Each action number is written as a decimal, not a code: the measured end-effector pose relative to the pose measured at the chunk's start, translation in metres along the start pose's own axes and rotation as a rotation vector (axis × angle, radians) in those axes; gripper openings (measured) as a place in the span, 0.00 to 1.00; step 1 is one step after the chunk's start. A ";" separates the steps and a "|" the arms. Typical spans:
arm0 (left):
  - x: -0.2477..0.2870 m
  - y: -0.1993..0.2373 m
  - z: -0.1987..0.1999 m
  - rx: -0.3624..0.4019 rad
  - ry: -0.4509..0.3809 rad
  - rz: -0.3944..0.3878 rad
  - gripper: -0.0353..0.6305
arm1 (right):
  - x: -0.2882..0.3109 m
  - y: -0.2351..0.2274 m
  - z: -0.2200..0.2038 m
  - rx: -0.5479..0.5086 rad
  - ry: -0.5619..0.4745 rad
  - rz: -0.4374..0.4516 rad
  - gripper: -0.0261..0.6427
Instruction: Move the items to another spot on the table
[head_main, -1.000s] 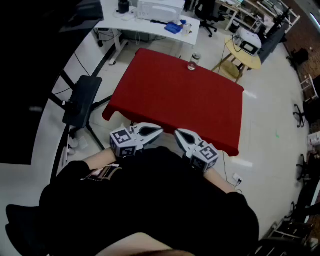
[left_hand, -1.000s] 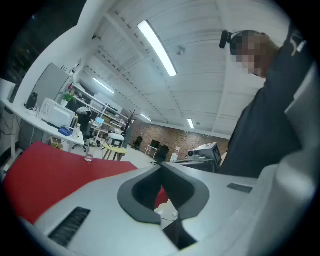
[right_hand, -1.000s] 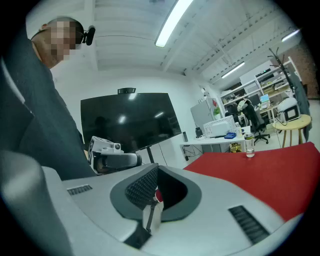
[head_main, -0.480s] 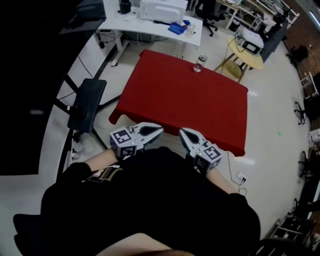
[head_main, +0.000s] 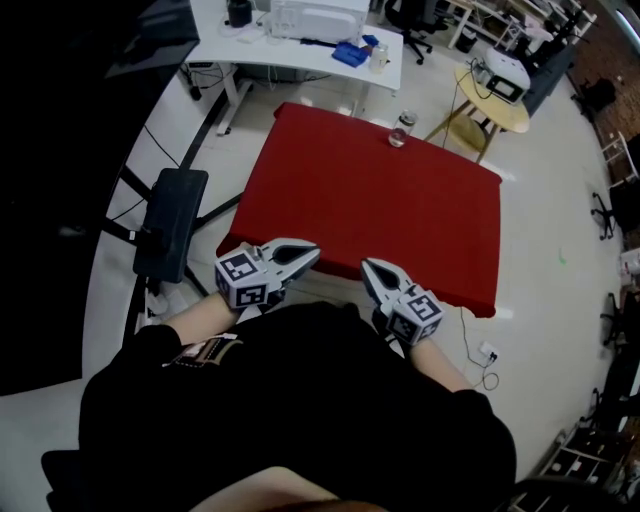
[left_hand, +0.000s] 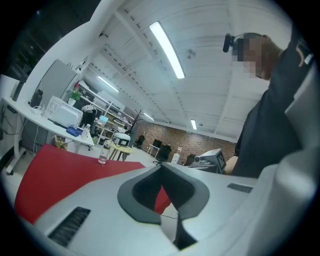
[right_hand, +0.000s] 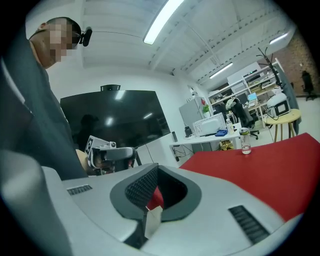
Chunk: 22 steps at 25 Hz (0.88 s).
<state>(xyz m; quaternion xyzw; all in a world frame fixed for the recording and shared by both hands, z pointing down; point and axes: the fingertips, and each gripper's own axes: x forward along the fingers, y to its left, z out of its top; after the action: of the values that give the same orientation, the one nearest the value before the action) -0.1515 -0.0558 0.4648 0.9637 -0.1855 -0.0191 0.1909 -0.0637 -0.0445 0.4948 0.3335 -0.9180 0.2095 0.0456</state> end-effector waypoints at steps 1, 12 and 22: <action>0.013 0.009 0.004 0.008 -0.001 0.003 0.04 | 0.001 -0.017 0.003 -0.005 -0.005 0.001 0.02; 0.221 0.112 0.055 0.113 -0.006 0.088 0.04 | 0.012 -0.202 0.095 -0.129 -0.027 0.103 0.03; 0.284 0.219 0.045 0.018 -0.010 0.108 0.04 | 0.078 -0.320 0.107 -0.133 -0.026 -0.053 0.03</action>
<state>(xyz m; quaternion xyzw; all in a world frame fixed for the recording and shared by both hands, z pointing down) 0.0312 -0.3632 0.5148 0.9539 -0.2385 -0.0120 0.1818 0.0845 -0.3557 0.5289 0.3564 -0.9213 0.1425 0.0614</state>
